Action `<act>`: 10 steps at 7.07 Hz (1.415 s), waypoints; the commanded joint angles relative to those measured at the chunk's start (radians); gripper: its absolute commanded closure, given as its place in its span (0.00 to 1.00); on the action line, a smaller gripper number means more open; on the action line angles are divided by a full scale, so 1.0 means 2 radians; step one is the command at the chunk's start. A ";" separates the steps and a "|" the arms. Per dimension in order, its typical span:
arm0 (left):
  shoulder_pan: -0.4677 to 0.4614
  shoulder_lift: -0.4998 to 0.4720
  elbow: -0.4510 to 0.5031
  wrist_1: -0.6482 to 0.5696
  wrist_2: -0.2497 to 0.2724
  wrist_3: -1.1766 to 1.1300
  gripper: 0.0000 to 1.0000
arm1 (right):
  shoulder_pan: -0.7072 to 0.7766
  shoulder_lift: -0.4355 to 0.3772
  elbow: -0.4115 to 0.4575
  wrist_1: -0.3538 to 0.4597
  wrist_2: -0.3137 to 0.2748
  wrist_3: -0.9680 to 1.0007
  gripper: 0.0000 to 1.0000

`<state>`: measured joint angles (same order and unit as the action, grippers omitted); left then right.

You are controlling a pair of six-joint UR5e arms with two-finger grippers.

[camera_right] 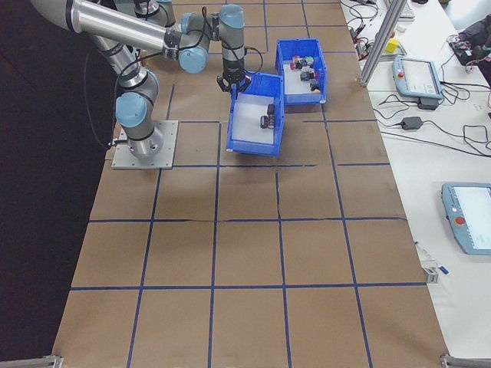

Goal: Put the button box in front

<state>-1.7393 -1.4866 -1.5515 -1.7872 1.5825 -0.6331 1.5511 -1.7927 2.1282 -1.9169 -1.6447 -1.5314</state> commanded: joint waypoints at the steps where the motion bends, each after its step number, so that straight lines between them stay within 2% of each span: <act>1: 0.055 0.049 -0.014 -0.018 0.000 0.182 0.01 | 0.050 0.000 0.014 0.000 -0.001 0.058 0.91; 2: 0.070 0.052 -0.026 -0.013 -0.001 0.260 0.01 | 0.087 0.000 0.014 0.000 -0.001 0.090 0.91; 3: 0.077 0.055 -0.040 0.001 0.012 0.315 0.01 | 0.121 0.001 0.015 -0.007 -0.010 0.115 0.90; 4: 0.077 0.058 -0.063 0.063 0.035 0.361 0.01 | 0.149 0.003 0.015 -0.018 -0.011 0.144 0.90; 5: 0.077 0.066 -0.088 0.110 0.033 0.382 0.01 | 0.174 0.004 0.014 -0.032 -0.011 0.179 0.90; 6: 0.077 0.072 -0.099 0.129 0.034 0.383 0.01 | 0.193 0.011 0.014 -0.062 -0.008 0.197 0.90; 9: 0.078 0.074 -0.100 0.129 0.036 0.382 0.01 | 0.280 0.072 0.014 -0.152 -0.012 0.258 0.90; 10: 0.077 0.072 -0.094 0.129 0.036 0.381 0.01 | 0.297 0.086 0.014 -0.160 -0.014 0.259 0.90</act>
<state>-1.5839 -1.3410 -1.7483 -1.5299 1.6531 0.1300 2.0890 -1.6617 2.1568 -2.1926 -1.6682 -1.0275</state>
